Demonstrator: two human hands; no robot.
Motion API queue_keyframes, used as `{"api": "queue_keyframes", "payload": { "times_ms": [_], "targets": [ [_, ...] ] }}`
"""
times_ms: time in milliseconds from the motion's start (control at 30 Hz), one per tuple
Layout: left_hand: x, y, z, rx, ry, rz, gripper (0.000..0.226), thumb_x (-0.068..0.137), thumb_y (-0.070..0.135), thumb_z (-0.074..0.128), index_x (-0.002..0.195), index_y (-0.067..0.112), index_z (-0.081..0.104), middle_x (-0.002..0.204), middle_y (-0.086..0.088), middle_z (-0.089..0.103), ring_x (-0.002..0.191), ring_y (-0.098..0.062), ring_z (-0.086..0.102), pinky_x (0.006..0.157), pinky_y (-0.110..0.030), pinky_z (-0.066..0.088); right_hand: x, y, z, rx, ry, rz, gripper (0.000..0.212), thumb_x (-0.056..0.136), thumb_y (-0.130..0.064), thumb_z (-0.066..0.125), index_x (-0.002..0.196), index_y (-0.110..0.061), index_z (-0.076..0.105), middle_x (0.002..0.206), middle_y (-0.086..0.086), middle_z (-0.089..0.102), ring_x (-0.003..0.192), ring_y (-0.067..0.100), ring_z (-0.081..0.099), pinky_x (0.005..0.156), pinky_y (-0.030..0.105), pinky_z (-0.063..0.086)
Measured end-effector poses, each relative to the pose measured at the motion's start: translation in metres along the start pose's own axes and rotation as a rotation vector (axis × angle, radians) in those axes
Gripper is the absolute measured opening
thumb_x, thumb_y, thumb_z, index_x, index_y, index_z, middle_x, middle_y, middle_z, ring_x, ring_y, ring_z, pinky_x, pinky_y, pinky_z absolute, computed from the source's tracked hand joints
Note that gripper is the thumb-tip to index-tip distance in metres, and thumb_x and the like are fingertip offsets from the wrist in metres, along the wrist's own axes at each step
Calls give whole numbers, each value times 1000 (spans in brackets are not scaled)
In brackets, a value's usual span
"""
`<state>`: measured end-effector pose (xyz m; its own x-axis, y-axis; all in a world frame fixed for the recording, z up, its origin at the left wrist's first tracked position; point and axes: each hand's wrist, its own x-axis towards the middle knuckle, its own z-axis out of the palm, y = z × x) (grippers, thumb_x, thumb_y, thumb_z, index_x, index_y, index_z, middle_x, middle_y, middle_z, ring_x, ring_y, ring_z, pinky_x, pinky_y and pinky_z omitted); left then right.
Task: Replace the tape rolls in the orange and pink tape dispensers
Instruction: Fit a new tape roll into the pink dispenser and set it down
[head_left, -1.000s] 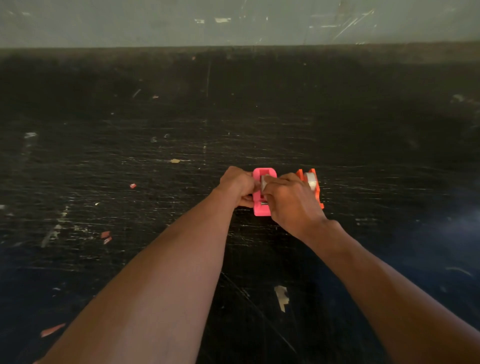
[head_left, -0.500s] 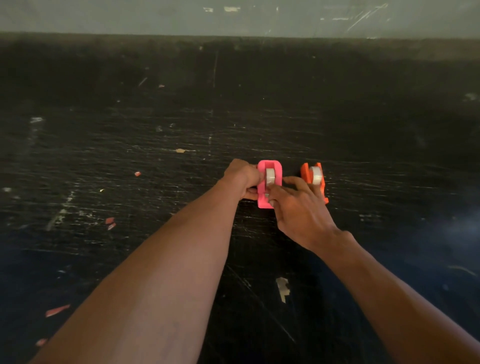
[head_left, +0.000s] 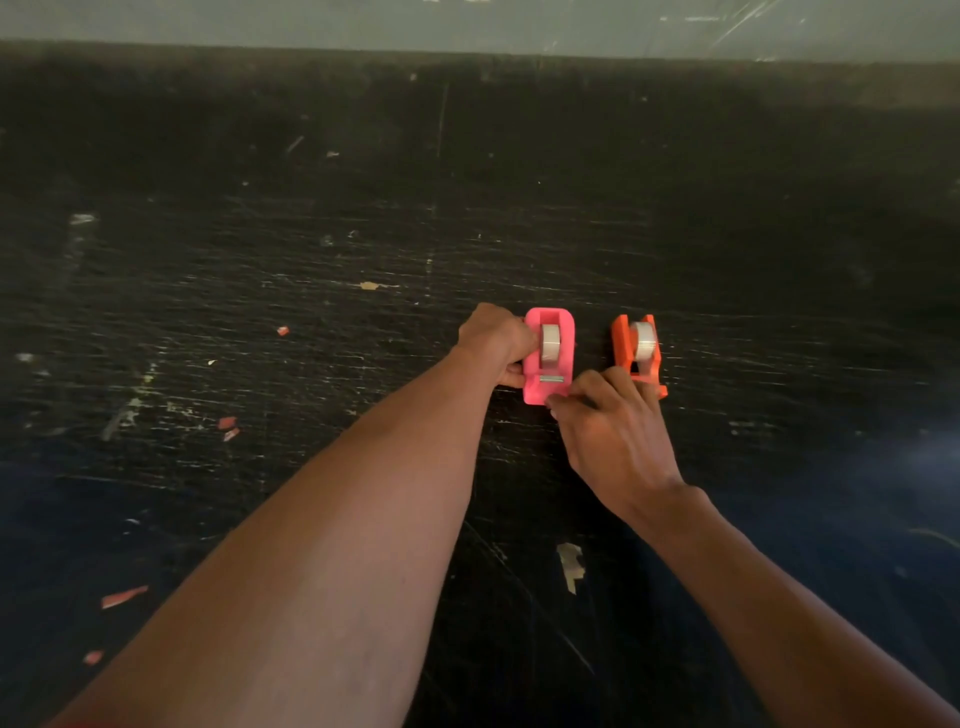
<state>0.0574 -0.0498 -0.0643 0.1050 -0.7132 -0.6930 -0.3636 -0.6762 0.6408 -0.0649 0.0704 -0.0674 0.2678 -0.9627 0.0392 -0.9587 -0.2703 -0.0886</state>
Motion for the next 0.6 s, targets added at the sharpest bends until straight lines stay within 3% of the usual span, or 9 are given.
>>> {"api": "queue_keyframes", "payload": {
  "times_ms": [133, 300, 500, 600],
  "targets": [
    [0, -1, 0, -13, -12, -3, 31, 97, 11, 64, 128, 11, 68, 115, -15, 74, 95, -26, 77, 82, -42, 64, 2, -2, 9, -43, 35, 7, 16, 84, -19, 71, 99, -19, 75, 106, 6, 68, 94, 29, 60, 80, 47, 50],
    [1, -2, -1, -37, -21, -5, 32, 97, 10, 64, 129, 13, 68, 117, -14, 74, 96, -25, 76, 70, -37, 63, 3, -7, 16, -63, 56, 22, 17, 83, -18, 70, 99, -18, 75, 104, 6, 68, 90, 28, 61, 80, 46, 48],
    [3, -3, -1, -43, -20, -7, 33, 97, 9, 64, 130, 14, 68, 117, -13, 74, 97, -24, 76, 79, -40, 64, 0, -10, 13, -26, 78, 67, 20, 86, -34, 62, 93, -19, 76, 101, 4, 69, 86, 24, 63, 79, 43, 48],
    [4, -4, 0, -48, -21, 2, 34, 97, 9, 64, 131, 13, 67, 118, -13, 73, 98, -25, 75, 78, -39, 63, 3, -13, 11, -7, 56, 73, 18, 90, -28, 60, 91, -19, 75, 104, 5, 69, 89, 24, 63, 80, 43, 48]
  ]
}}
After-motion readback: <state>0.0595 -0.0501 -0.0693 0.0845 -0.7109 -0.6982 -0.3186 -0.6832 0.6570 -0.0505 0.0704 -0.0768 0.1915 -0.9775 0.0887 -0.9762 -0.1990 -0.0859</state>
